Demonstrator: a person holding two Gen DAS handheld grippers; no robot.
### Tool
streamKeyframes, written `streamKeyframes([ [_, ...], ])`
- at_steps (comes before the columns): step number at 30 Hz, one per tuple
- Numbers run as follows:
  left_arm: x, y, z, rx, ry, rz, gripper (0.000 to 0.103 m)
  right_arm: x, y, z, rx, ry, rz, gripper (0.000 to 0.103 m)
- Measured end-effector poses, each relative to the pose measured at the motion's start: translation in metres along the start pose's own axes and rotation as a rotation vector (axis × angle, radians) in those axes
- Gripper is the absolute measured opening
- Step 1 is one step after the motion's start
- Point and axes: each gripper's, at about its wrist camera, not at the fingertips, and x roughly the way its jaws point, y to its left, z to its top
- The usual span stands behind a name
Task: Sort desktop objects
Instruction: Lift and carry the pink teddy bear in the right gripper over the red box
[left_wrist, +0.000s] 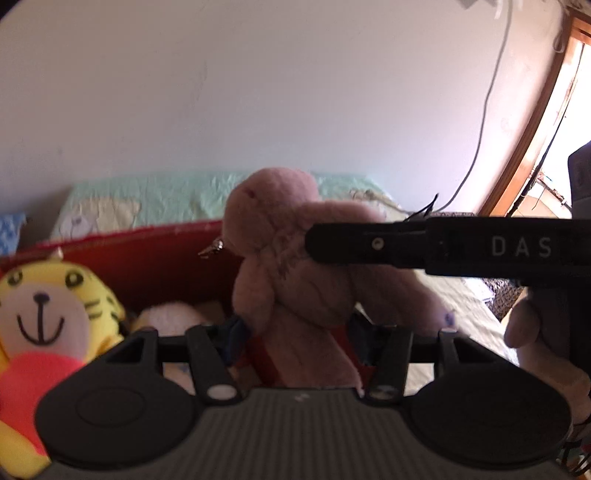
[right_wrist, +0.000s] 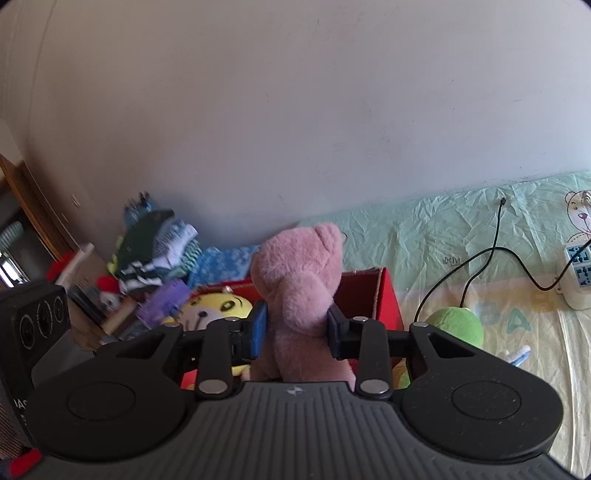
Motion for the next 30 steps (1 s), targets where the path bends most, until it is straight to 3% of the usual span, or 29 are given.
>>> streamKeyframes([
  [8, 0.042, 0.041, -0.006, -0.096, 0.141, -0.011, 0.055, 0.056, 0.025, -0.018, -0.135, 0.098, -0.17, 0.03],
  [13, 0.055, 0.041, -0.011, -0.07, 0.199, 0.007, 0.052, 0.078, 0.029, -0.024, -0.166, 0.131, -0.253, 0.029],
  [18, 0.052, 0.046, -0.01, -0.042, 0.229, 0.048, 0.052, 0.096, 0.023, -0.03, -0.087, 0.189, -0.237, 0.027],
  [20, 0.05, 0.05, -0.012, -0.021, 0.255, 0.066, 0.051, 0.103, 0.022, -0.033, -0.022, 0.226, -0.177, 0.026],
  [23, 0.043, 0.057, -0.014, -0.005, 0.24, 0.057, 0.051, 0.11, 0.026, -0.038, -0.012, 0.229, -0.162, 0.026],
  [30, 0.032, 0.061, -0.016, -0.009, 0.234, 0.043, 0.058, 0.112, 0.021, -0.033, -0.006, 0.263, -0.195, 0.036],
])
